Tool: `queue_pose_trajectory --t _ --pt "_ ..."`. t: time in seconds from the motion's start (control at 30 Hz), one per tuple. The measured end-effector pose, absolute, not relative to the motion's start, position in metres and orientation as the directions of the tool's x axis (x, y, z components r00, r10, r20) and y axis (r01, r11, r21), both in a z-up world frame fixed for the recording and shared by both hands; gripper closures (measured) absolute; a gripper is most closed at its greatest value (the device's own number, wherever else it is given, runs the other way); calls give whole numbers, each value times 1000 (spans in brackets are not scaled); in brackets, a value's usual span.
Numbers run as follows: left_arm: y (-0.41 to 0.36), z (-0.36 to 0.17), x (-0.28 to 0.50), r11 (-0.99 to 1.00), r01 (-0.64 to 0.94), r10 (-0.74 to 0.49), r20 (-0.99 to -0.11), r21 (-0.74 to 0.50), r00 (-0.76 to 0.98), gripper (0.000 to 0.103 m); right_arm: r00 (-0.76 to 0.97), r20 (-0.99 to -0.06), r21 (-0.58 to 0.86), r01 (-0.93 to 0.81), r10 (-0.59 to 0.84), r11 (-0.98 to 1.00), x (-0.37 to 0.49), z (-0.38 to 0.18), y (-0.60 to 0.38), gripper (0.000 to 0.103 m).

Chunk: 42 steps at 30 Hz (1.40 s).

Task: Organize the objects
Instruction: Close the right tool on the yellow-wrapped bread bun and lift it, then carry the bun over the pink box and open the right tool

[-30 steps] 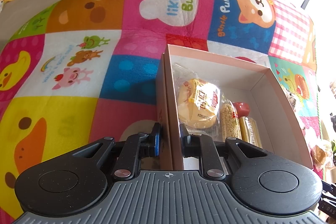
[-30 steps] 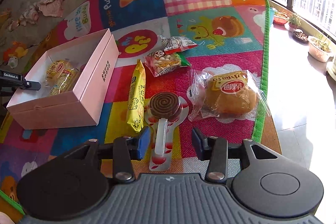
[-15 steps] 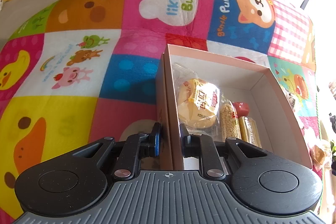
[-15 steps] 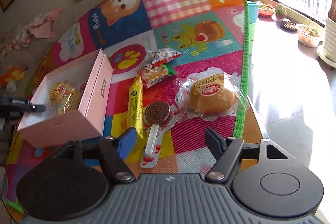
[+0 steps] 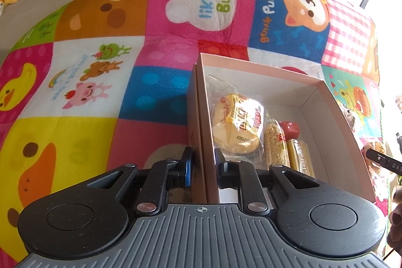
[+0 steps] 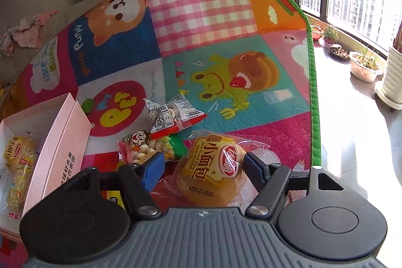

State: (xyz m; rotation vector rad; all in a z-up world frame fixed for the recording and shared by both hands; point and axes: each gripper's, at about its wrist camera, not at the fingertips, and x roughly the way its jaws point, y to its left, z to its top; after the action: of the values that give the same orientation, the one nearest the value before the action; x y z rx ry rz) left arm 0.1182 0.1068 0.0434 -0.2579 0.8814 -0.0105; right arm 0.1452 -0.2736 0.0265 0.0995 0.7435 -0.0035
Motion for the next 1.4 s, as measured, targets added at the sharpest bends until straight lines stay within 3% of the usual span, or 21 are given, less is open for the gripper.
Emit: queue_pose_trajectory --t 0.27,0.5,0.8,0.93,1.27,1.4 --pt "107 43 118 968 -99 -115 -761 -229 639 84 715 -699 98 71 18 993 134 21 -283 45" --pt "108 44 118 970 -95 -114 -759 -226 640 84 714 -700 84 41 30 996 86 37 -281 47" --pt "107 42 117 972 -87 -110 -751 -218 651 84 585 -764 203 -183 273 962 0 55 -227 46" --pt "108 41 117 973 -78 -115 -748 -217 654 84 547 -734 264 -318 403 911 -13 69 -189 46" --pt "110 40 116 968 -73 -134 -740 -240 659 82 720 -520 163 -445 460 881 98 133 -108 46" --pt "112 39 115 964 -72 -147 -736 -257 661 81 752 -555 106 -362 357 926 137 120 -94 45"
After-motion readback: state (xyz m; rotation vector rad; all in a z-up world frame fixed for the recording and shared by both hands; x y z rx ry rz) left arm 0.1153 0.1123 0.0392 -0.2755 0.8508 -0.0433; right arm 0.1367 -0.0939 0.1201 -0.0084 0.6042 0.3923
